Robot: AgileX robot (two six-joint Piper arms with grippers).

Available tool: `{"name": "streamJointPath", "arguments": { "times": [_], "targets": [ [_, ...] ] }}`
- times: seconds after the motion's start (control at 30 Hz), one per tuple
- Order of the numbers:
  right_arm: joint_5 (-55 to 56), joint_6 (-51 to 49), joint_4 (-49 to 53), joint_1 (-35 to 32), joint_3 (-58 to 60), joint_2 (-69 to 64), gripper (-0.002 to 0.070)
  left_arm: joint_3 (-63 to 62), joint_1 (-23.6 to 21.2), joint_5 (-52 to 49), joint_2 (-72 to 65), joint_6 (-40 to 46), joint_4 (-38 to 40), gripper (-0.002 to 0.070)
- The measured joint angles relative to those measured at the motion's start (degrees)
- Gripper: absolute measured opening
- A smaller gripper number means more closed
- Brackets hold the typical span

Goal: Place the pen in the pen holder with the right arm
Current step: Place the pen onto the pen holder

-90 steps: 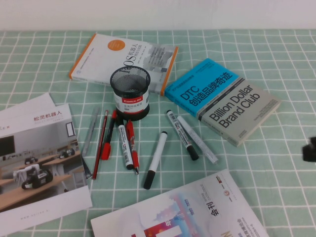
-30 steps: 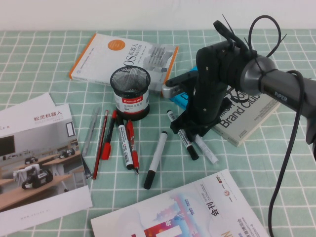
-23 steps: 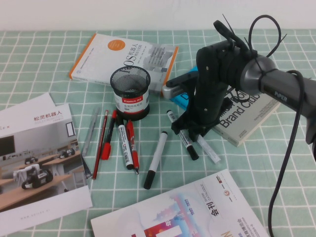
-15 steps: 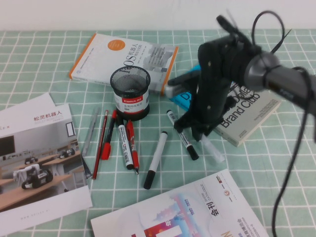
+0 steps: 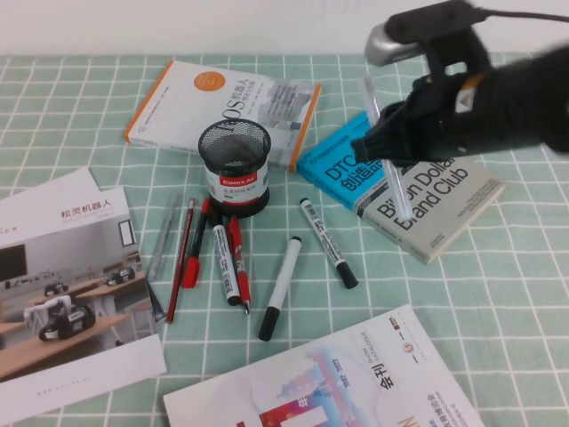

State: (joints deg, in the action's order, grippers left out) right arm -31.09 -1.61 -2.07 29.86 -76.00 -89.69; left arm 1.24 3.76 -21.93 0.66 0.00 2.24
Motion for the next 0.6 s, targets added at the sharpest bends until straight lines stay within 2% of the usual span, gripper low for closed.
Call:
{"name": "streamJointPath", "arguments": {
  "times": [0.13,0.3,0.43,0.6],
  "targets": [
    [20.44,0.00,-0.41,2.07,8.90,3.02,0.0116,0.00,0.00,0.00,0.00,0.00,0.00,-0.0006],
    [43.95,0.00,0.72,5.69,13.00,-0.72,0.0116,0.00,0.00,0.00,0.00,0.00,0.00,-0.0006],
    [56.38,0.00,2.07,8.42,13.12,-6.33,0.0116,0.00,0.00,0.00,0.00,0.00,0.00,-0.0006],
    [64.75,-0.14,3.70,9.74,10.28,-13.56,0.0116,0.00,0.00,0.00,0.00,0.00,0.00,-0.0006]
  ]
}}
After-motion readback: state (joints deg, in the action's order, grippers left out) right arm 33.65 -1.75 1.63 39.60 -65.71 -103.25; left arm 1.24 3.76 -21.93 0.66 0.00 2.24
